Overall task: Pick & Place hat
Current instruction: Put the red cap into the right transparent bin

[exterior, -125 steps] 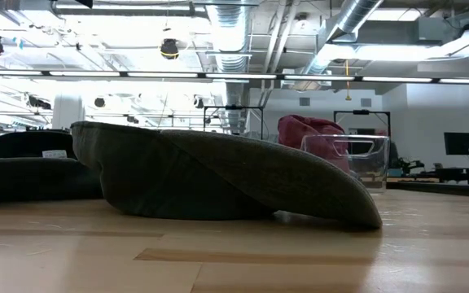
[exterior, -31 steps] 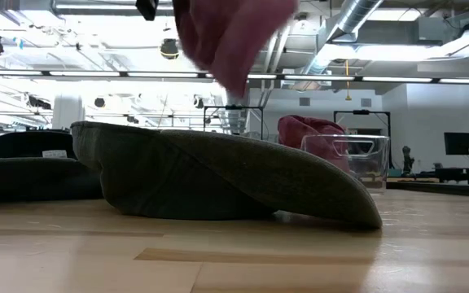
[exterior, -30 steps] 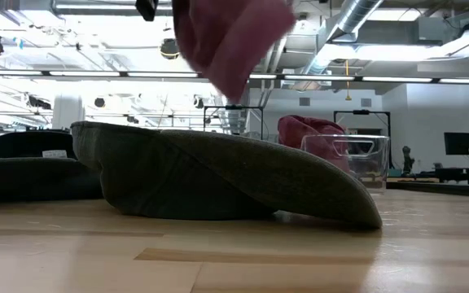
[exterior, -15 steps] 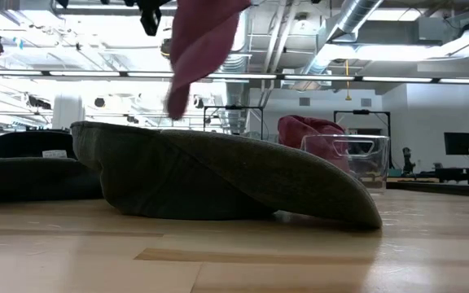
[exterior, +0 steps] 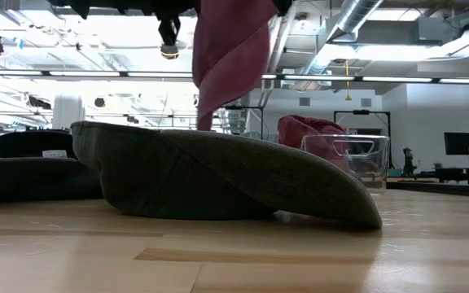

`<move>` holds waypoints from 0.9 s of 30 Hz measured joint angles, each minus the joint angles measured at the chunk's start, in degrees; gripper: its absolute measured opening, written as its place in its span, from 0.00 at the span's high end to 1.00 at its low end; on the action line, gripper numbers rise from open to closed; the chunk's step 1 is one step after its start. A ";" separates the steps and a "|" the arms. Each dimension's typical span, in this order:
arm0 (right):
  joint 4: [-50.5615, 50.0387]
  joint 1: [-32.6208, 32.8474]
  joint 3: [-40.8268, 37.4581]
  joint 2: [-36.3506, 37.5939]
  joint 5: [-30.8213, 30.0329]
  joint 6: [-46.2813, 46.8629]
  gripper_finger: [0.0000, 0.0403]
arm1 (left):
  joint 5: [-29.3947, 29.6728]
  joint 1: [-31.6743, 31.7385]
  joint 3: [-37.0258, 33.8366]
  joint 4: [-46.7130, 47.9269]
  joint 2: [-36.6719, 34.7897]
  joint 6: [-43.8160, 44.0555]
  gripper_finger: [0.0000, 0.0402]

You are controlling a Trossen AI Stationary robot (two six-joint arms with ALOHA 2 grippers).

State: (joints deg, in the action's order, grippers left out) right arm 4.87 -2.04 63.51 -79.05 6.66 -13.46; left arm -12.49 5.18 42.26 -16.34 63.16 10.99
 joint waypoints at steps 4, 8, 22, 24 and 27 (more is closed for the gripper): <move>-2.67 0.02 2.72 -2.88 0.97 0.55 0.64 | -0.20 -0.30 0.02 -0.08 0.43 -0.03 0.95; -3.72 0.02 4.59 -5.23 1.11 2.38 0.63 | -0.20 -0.73 0.09 -0.15 0.50 -0.21 0.95; -4.60 0.02 6.01 -5.11 14.70 10.99 0.64 | -0.22 -0.75 0.11 0.46 0.24 -0.64 0.95; -4.74 0.02 6.03 -5.11 15.08 12.27 0.65 | -0.22 -0.73 0.09 0.46 0.24 -0.64 0.95; -4.85 -0.03 6.03 -5.26 13.47 11.92 0.66 | -0.22 -0.74 0.11 0.46 0.24 -0.64 0.95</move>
State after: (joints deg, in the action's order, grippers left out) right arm 0.03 -2.08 69.54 -84.31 20.12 -1.54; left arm -12.71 4.44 42.37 -15.88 63.40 10.35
